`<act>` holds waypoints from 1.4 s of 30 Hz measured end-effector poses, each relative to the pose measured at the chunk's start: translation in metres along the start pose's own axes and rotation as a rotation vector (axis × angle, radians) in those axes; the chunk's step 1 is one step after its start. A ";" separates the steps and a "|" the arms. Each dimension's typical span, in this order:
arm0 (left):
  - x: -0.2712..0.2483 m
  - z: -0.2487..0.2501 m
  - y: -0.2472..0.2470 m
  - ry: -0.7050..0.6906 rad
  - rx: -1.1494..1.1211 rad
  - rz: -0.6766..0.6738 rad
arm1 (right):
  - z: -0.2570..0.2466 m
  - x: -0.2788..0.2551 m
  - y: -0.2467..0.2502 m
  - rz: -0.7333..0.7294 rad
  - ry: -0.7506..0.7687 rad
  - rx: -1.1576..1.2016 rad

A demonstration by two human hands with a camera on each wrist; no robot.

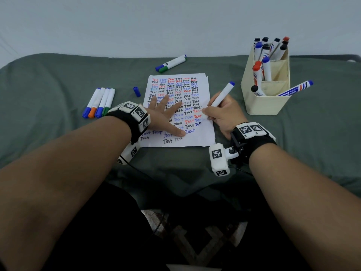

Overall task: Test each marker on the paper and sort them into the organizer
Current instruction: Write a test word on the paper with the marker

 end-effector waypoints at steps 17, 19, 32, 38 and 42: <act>0.001 -0.001 0.000 -0.003 -0.010 0.003 | 0.003 0.001 0.001 0.023 -0.016 0.076; 0.001 -0.001 -0.001 -0.005 -0.012 0.004 | 0.005 0.001 0.003 0.049 -0.024 0.118; -0.003 0.000 0.000 -0.004 -0.011 0.001 | 0.006 0.002 0.003 0.037 -0.028 0.036; -0.003 0.000 0.000 -0.003 -0.013 0.002 | 0.006 0.002 0.003 0.028 -0.006 0.020; -0.002 -0.001 0.000 -0.003 -0.013 0.006 | 0.007 0.003 0.005 0.051 -0.012 -0.007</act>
Point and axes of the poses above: each hand's wrist, its own x-axis towards the middle knuckle, its own y-axis out of the back of the hand, z = x × y, the point moved 9 cm from there along x, towards the middle knuckle, and after that the axes turned 7 degrees about y, right-handed, at the moved point
